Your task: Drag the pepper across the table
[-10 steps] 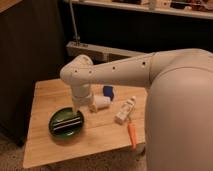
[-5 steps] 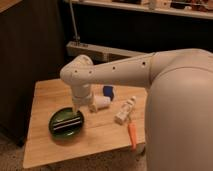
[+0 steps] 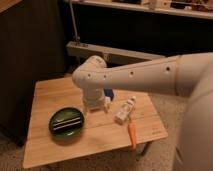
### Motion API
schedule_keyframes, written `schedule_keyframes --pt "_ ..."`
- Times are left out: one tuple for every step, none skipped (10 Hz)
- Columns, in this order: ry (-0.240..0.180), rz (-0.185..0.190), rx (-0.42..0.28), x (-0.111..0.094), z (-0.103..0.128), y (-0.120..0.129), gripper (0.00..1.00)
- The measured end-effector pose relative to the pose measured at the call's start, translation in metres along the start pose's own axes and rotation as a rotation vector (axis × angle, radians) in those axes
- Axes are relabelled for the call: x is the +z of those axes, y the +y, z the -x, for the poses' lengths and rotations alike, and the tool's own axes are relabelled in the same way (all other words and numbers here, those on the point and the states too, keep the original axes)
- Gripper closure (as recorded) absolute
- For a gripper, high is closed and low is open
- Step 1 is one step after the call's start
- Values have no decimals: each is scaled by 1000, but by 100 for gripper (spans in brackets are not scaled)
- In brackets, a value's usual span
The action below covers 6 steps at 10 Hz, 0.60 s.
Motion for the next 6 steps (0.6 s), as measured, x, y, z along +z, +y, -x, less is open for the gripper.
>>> schedule_keyframes --pt "-15 -3 22 -5 -11 -25 35" --pt "-26 -7 44 -10 -20 -48 35" --pt "-33 -13 65 -13 -30 -71 35" --pt "-33 -16 85 -13 -39 -92 35" --pt "-25 -21 120 -12 -45 -115 35" --pt "-22 -18 132 -12 -48 -120 35"
